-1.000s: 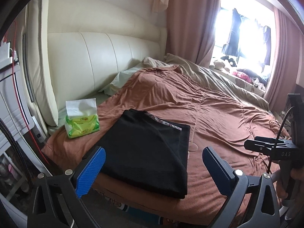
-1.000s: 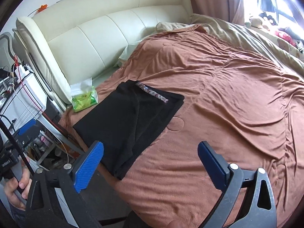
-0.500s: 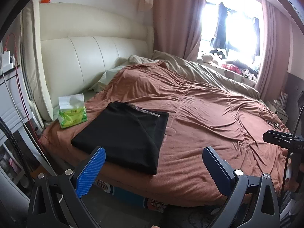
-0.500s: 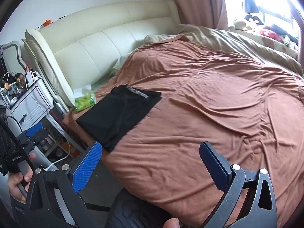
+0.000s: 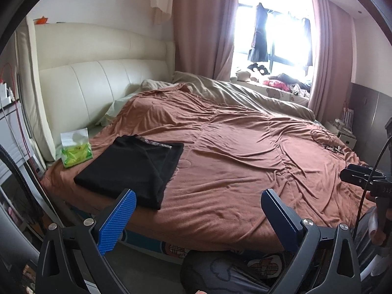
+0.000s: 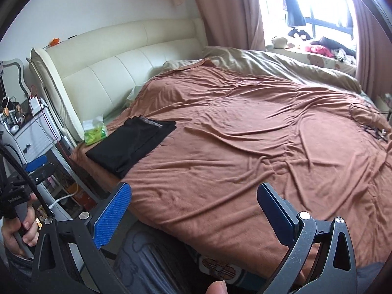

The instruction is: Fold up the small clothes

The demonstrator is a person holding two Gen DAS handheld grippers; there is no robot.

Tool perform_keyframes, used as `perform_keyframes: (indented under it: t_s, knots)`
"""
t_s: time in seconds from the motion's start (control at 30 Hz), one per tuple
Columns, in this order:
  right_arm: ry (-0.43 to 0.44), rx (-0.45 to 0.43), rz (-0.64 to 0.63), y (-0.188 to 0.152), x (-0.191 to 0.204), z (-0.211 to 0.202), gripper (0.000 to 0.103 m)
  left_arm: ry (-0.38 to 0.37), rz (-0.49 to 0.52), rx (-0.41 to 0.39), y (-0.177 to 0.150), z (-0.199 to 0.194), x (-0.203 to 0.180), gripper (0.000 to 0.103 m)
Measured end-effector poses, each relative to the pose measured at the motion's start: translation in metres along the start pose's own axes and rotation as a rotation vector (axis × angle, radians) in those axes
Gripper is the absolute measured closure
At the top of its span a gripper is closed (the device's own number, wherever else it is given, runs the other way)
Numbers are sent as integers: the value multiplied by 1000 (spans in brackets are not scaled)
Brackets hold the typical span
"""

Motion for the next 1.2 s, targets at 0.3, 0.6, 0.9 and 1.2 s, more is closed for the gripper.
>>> perform_keyframes:
  t_s: [0.3,0.6,0.9,1.2]
  knots:
    - [-88,-45,-30,-27,16,-44,1,-32,9,-20,-17,-29,-30,1]
    - [-146,-89,-42,-51,21,-58,1,-40,5,-66,-26,-51,-44,0]
    - [-237,-122,-37,-70,23,-64,1,-55,3,-54,-44,-52,-45,1]
    - [-230,-114,-13,-80,20,-58,1,-57,-2,-53,-50,-62,-46,1]
Point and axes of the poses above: each gripper's, at about its wrist camera, not at the fingertips, and z roughly the way its jaws point, x to its left, y to its top, the point moved 6 cm from there along z, roughly the way its jaws point, and after that the axes turned 14 degrees about y, right-handed, at the moved point
